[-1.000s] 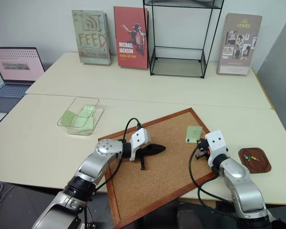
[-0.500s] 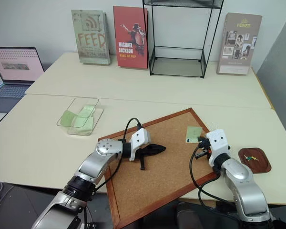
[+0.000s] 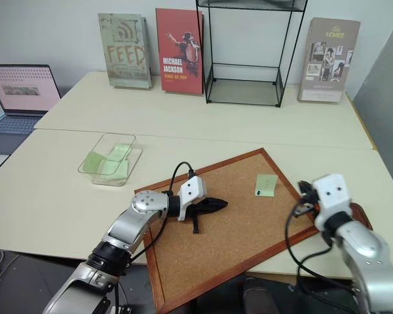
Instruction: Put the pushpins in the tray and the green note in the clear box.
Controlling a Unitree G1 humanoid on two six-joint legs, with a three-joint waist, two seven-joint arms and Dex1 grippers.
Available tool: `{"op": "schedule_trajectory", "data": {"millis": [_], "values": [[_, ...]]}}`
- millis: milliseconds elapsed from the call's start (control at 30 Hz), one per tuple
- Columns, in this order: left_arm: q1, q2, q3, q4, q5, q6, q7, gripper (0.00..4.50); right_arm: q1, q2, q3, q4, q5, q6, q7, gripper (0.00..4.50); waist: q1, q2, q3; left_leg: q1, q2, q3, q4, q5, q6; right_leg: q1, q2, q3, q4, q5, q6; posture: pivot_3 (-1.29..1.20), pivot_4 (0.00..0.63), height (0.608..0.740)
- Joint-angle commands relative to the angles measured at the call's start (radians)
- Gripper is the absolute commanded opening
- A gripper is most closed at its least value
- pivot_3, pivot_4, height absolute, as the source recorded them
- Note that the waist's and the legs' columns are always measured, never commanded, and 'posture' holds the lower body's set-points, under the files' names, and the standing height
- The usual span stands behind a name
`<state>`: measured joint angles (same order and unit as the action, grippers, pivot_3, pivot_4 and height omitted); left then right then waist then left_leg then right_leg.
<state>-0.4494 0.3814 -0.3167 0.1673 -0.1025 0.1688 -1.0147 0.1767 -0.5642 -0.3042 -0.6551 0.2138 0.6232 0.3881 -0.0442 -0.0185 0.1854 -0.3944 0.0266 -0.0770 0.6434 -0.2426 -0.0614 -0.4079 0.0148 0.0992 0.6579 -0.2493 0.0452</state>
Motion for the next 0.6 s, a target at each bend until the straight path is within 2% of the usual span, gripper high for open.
{"op": "schedule_trajectory", "data": {"millis": [33,233,533,600], "values": [[0.023,0.012,-0.024,-0.005,0.02,0.014,-0.006,0.0,0.102,-0.086,-0.127,-0.032,-0.037,-0.016,0.057,0.03,0.0,0.0,0.0,0.0,0.0,0.0,0.0,0.0,0.0,0.0,0.0,0.0,0.0,0.0,0.0,0.0,0.15,0.74],[0.018,0.005,-0.028,0.004,0.019,0.015,-0.007,0.0,0.249,-0.162,-0.206,0.011,-0.077,-0.004,0.126,0.03,-0.003,0.0,0.0,0.001,0.0,0.0,0.0,0.0,0.0,0.0,0.0,0.0,0.0,0.0,0.0,0.0,0.15,0.74],[0.017,-0.006,-0.032,0.006,0.019,0.018,-0.004,0.0,0.243,-0.164,-0.172,0.134,-0.076,-0.014,0.163,0.03,-0.004,0.0,0.0,0.0,0.0,0.001,0.0,0.0,0.0,0.0,0.0,0.0,-0.001,0.0,0.0,0.0,0.15,0.74],[0.018,-0.006,-0.031,0.005,0.019,0.019,-0.003,0.0,0.239,-0.173,-0.161,0.158,-0.081,-0.006,0.172,0.46,-0.004,0.0,0.0,0.0,0.0,0.001,0.0,0.0,0.0,0.0,0.0,0.0,-0.001,0.0,0.0,0.0,0.15,0.74]]}}
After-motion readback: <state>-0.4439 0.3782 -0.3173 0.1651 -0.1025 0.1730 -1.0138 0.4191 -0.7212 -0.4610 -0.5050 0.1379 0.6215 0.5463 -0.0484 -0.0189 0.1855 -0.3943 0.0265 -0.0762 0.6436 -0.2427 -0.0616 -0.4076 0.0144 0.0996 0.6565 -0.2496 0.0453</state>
